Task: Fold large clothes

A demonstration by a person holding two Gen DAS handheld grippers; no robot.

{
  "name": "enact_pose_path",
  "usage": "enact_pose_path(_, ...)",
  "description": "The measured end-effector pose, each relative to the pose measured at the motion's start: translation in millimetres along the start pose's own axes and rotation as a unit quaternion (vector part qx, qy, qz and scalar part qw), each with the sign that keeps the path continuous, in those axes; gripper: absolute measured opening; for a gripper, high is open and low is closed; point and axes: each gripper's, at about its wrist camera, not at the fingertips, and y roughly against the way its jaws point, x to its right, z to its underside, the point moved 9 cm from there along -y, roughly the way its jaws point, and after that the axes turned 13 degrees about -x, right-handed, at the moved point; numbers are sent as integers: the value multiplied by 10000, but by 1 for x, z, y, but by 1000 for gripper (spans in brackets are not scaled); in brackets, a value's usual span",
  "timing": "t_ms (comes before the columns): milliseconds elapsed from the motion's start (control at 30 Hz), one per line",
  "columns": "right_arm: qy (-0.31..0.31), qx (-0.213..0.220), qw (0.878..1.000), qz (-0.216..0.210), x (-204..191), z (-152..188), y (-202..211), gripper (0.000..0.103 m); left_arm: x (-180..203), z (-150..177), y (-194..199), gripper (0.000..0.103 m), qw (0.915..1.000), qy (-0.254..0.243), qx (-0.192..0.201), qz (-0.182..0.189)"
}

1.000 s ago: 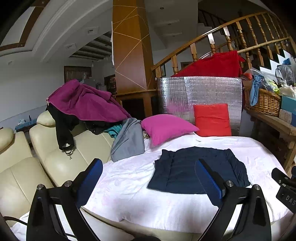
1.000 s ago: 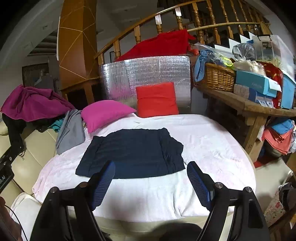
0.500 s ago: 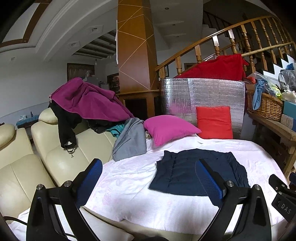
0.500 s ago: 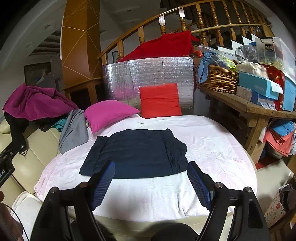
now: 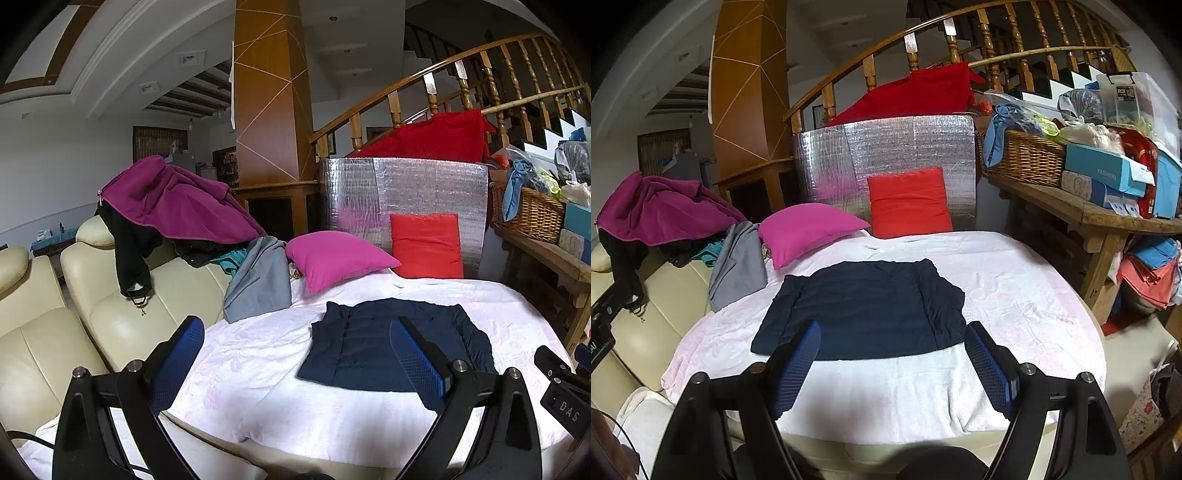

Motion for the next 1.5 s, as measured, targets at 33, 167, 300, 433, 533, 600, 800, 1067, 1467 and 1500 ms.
enact_pose_path(33, -7, -15, 10000, -6, 1, 0, -2, 83, 1, 0, -1, 100, 10000, -10, -12, 3)
enact_pose_path(167, -41, -51, 10000, -13, 2, 1, -5, 83, 2, 1, -3, 100, 10000, -40, -46, 9)
enact_pose_path(300, -65, -52, 10000, -20, 3, 1, -7, 83, 2, 2, -5, 100, 10000, -54, -61, -1)
enact_pose_path(433, -69, -64, 10000, -29, 4, 2, -8, 83, 1, 2, -7, 101, 10000, -60, -66, -16)
enact_pose_path(533, -74, -65, 9999, -40, 3, 2, -8, 83, 1, 2, -7, 101, 10000, -60, -72, -13)
enact_pose_path(600, -76, -60, 9999, -43, 3, 2, -8, 83, 1, 2, -7, 101, 10000, -62, -73, -15)
enact_pose_path(800, -62, -51, 10000, -50, 1, 1, -8, 83, 0, 2, -9, 101, 10000, -64, -64, -21)
enact_pose_path(1067, -65, -47, 9999, -74, -1, 1, -8, 83, -1, 2, -9, 101, 10000, -61, -60, -13)
enact_pose_path(1467, -86, 7, 9999, -130, -1, 0, -6, 83, -1, 4, -9, 101, 10000, -56, -64, -7)
enact_pose_path(1500, -90, 11, 9999, -139, -1, 0, -6, 83, -1, 4, -9, 101, 10000, -51, -60, -6)
